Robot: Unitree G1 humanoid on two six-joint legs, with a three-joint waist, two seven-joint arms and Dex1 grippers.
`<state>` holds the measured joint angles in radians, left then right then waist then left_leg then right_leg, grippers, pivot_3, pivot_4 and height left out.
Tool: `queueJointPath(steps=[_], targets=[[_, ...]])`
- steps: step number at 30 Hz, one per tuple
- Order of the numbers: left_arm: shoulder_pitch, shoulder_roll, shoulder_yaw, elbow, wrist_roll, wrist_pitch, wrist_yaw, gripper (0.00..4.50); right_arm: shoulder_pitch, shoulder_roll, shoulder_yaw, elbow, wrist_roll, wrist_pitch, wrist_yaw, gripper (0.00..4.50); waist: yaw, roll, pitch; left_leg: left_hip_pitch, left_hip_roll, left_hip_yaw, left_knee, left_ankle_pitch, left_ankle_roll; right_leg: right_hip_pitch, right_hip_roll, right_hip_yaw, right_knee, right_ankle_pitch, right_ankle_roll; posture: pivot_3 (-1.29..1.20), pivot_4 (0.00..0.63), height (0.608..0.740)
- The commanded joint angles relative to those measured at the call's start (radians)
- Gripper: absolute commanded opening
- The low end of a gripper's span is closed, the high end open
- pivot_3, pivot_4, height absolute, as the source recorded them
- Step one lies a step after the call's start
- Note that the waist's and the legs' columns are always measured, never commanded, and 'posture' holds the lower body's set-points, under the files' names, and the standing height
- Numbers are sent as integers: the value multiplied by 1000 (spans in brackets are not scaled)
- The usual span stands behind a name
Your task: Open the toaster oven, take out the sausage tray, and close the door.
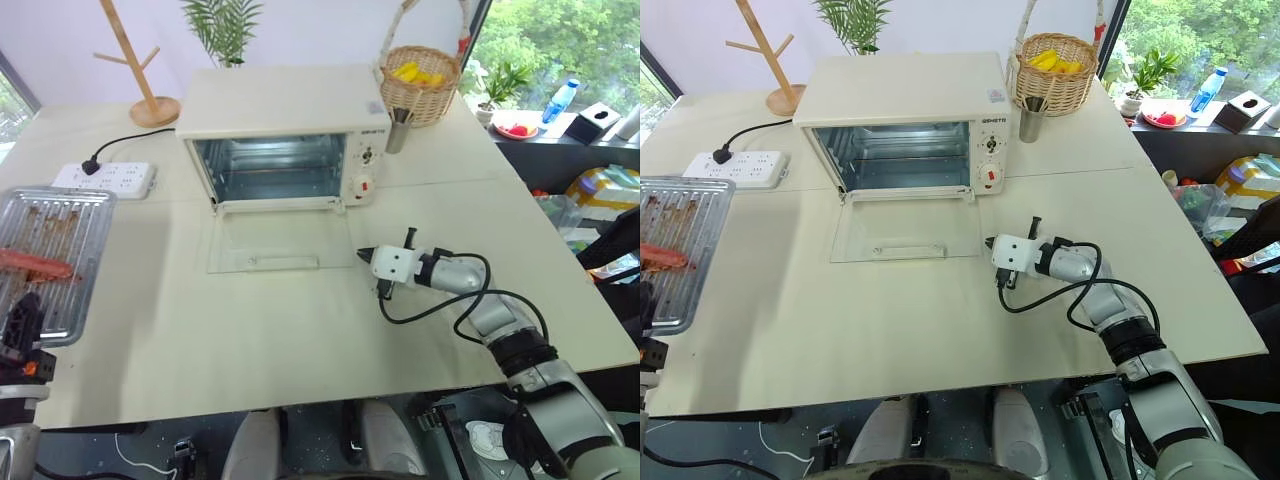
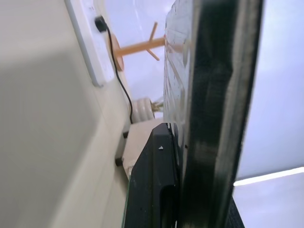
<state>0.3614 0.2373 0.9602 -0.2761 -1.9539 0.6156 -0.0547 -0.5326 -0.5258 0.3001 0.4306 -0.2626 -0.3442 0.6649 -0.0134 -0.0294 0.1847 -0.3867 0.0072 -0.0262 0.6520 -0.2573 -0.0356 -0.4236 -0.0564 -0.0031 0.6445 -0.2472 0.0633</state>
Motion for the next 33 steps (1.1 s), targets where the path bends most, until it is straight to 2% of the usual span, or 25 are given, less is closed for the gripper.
queueJointPath(steps=[1,6,11,16,24,25,27,33], targets=[[11,33,13,-5,-18,-16,-5,0,-27,26,13,23,-16,-33,-17,97,0,-1,-1,0,0,0,0,0,0,0,0,0,0,0,0,0,150,740],[-6,78,-7,41,-18,-15,-4,0,-23,60,31,-9,-33,-55,-34,97,0,-2,-1,0,1,0,0,0,0,0,1,0,0,0,0,0,150,740],[-19,116,-39,71,-12,-3,-6,0,-68,69,-33,-120,17,-37,-55,97,1,-2,-1,0,3,-1,0,0,0,0,0,0,0,0,0,0,150,740],[-31,145,-73,98,-1,13,-13,0,-183,87,-139,-170,123,122,-59,97,1,-2,-1,0,3,-2,0,0,0,-1,1,0,0,1,-1,0,150,740],[-21,209,-159,117,-3,119,-37,0,8,34,-157,-491,404,431,205,97,6,-4,-2,-2,4,-4,-4,0,0,-1,0,-1,-4,0,-1,0,150,740],[-15,226,-171,119,-5,142,-45,0,40,17,-168,-542,460,487,243,604,5,-2,-1,-2,4,-4,-4,0,0,-1,0,-1,-4,0,-1,0,150,740],[-6,260,-194,126,-14,194,-61,0,93,-22,-191,-632,559,588,302,1277,2,-2,-1,-2,4,-3,-3,0,0,-1,-1,-1,-5,1,-1,0,150,740],[-48,366,-311,195,23,324,-101,0,197,-134,-282,-777,744,770,374,4421,3,-2,-1,-1,5,-3,-4,0,0,-1,-1,-1,-6,0,-1,0,150,740]])
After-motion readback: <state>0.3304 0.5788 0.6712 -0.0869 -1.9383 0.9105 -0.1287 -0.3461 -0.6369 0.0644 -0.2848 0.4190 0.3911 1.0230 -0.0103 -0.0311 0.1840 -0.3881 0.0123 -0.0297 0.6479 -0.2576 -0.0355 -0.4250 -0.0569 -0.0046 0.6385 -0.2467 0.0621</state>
